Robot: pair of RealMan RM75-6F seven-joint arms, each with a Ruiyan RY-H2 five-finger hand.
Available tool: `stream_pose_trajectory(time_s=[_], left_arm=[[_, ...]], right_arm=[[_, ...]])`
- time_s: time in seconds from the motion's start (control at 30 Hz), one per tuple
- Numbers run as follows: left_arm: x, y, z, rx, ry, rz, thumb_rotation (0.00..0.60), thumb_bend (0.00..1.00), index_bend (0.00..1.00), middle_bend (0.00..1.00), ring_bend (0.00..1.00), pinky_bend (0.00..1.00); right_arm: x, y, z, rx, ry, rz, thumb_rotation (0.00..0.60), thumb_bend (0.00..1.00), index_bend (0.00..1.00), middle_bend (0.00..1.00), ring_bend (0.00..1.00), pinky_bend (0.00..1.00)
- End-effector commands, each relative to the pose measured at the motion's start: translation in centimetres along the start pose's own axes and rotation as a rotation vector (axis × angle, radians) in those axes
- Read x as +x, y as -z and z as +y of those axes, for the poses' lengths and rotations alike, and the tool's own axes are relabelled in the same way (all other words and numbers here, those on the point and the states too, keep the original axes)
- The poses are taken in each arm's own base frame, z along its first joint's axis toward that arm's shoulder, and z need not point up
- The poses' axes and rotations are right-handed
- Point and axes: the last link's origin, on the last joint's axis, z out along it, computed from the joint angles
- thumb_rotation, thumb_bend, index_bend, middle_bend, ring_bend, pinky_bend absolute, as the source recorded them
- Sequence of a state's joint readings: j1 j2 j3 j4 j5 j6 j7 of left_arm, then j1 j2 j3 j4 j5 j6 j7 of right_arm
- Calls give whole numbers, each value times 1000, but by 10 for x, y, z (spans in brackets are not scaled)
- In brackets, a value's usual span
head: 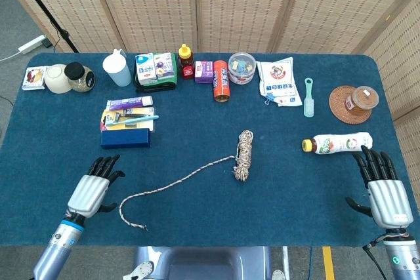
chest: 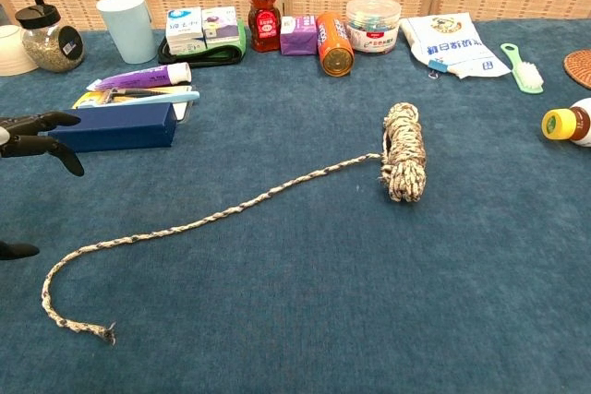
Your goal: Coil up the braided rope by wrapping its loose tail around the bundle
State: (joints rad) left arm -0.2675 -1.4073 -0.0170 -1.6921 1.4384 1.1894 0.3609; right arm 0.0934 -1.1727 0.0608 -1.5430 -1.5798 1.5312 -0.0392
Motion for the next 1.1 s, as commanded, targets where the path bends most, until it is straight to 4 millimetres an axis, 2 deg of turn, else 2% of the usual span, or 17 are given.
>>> stream_pose_trajectory(time_s=[0.03, 0.3, 0.7, 1.1], left_arm=[[-4, -6, 10, -12, 7, -18, 600, 148, 344, 0, 0, 0], [-15, -15, 22, 2, 6, -36, 600, 207, 406, 0, 0, 0], [-29, -24, 35, 11, -11, -34, 600, 232, 417, 0, 0, 0], [-38, -29, 37, 21, -25, -37, 600, 260, 448, 0, 0, 0]], right_arm=[[0, 0, 0, 0, -1, -3, 600, 0, 0, 0, 0, 0], [0, 0, 1, -2, -11, -5, 600, 0, 0, 0, 0, 0], [1, -1, 2, -5, -20, -12, 600, 0, 0, 0, 0, 0], [2, -1, 4, -18, -21, -20, 600, 0, 0, 0, 0, 0]])
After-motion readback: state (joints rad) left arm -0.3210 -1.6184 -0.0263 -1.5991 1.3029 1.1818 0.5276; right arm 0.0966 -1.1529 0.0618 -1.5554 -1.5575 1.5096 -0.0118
